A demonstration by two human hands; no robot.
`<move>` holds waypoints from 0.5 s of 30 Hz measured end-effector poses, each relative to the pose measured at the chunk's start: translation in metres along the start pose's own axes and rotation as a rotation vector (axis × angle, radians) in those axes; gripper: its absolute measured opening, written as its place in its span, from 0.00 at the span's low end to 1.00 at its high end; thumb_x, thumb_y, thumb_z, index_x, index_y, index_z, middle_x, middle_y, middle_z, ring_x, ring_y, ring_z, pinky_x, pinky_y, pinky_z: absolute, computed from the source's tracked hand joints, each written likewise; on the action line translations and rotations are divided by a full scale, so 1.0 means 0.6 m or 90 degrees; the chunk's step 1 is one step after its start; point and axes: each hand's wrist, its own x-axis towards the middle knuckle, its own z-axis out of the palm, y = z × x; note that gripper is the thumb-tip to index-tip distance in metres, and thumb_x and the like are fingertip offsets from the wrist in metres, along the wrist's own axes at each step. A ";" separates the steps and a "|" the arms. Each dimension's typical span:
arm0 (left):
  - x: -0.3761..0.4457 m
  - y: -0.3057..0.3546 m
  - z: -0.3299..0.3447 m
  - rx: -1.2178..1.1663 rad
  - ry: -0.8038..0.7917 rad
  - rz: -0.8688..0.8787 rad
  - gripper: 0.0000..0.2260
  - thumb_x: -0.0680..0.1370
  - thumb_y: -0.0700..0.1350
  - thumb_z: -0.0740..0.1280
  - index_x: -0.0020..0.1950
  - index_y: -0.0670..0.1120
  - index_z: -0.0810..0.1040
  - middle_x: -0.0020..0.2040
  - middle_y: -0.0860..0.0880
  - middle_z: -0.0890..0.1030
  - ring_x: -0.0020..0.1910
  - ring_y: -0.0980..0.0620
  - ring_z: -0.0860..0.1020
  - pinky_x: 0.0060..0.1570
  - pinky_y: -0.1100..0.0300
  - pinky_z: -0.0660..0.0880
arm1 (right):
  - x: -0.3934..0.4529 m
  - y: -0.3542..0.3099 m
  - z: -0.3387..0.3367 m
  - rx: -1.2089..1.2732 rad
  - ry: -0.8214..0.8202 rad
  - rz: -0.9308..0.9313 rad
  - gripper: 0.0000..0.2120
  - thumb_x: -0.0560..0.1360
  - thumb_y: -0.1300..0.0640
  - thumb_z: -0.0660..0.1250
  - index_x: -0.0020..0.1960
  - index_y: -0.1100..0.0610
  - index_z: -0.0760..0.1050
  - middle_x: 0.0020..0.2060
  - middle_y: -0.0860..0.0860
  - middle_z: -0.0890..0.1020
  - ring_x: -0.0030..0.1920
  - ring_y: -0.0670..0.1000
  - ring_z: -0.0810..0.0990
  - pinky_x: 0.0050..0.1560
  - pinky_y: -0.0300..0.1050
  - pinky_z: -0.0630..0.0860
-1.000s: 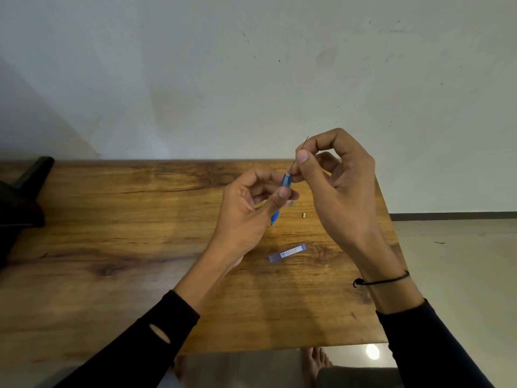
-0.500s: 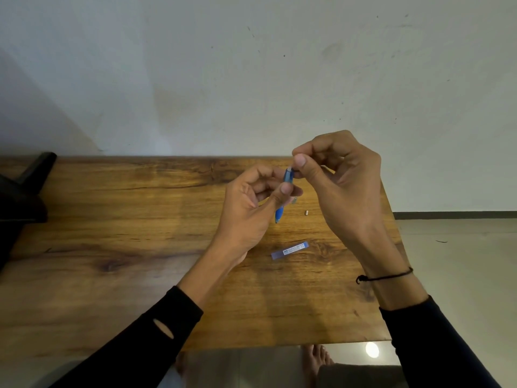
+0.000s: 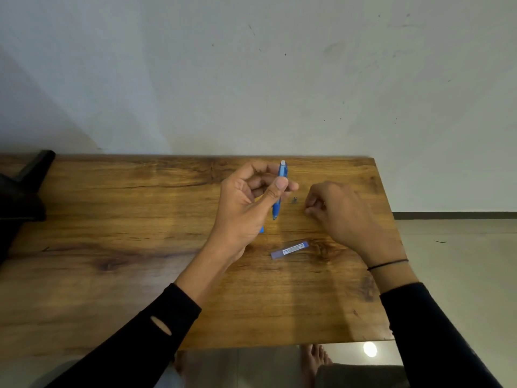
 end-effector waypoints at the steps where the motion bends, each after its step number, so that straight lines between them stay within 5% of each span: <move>1: 0.000 -0.001 -0.001 0.001 -0.003 0.000 0.08 0.79 0.42 0.73 0.57 0.44 0.81 0.45 0.48 0.90 0.51 0.47 0.89 0.61 0.44 0.85 | 0.000 -0.003 0.006 -0.019 0.010 -0.012 0.06 0.78 0.57 0.75 0.48 0.49 0.78 0.49 0.49 0.82 0.51 0.59 0.83 0.50 0.59 0.81; 5: 0.001 -0.003 -0.007 0.002 -0.005 0.001 0.05 0.81 0.38 0.72 0.56 0.45 0.81 0.45 0.47 0.90 0.52 0.46 0.89 0.60 0.46 0.85 | -0.005 -0.012 0.020 -0.092 0.045 -0.038 0.09 0.78 0.58 0.75 0.47 0.50 0.75 0.48 0.49 0.80 0.47 0.59 0.82 0.42 0.52 0.73; 8: 0.002 -0.004 -0.008 -0.006 -0.002 -0.001 0.06 0.81 0.39 0.73 0.57 0.45 0.81 0.46 0.47 0.90 0.52 0.46 0.89 0.61 0.46 0.85 | 0.000 -0.011 0.012 -0.059 0.024 -0.029 0.11 0.78 0.59 0.75 0.44 0.50 0.73 0.46 0.48 0.81 0.47 0.56 0.82 0.45 0.54 0.78; 10: 0.003 -0.005 -0.008 -0.007 -0.003 -0.004 0.06 0.81 0.39 0.73 0.57 0.45 0.81 0.46 0.47 0.90 0.52 0.47 0.89 0.61 0.46 0.85 | 0.004 -0.010 -0.005 0.024 0.025 -0.023 0.09 0.77 0.62 0.74 0.44 0.51 0.76 0.42 0.47 0.83 0.45 0.54 0.83 0.45 0.51 0.81; 13: 0.003 -0.007 -0.006 -0.005 -0.001 -0.004 0.06 0.82 0.36 0.72 0.57 0.43 0.81 0.45 0.47 0.90 0.51 0.48 0.88 0.60 0.46 0.85 | 0.004 -0.026 -0.037 0.204 0.106 -0.014 0.09 0.75 0.63 0.77 0.43 0.51 0.81 0.39 0.45 0.85 0.40 0.46 0.85 0.40 0.32 0.79; 15: 0.003 -0.006 -0.005 -0.009 0.000 -0.005 0.06 0.82 0.34 0.71 0.57 0.43 0.81 0.45 0.47 0.90 0.51 0.48 0.88 0.60 0.47 0.85 | 0.001 -0.042 -0.057 0.376 0.165 -0.030 0.08 0.75 0.64 0.79 0.44 0.52 0.84 0.39 0.47 0.87 0.40 0.47 0.87 0.43 0.36 0.83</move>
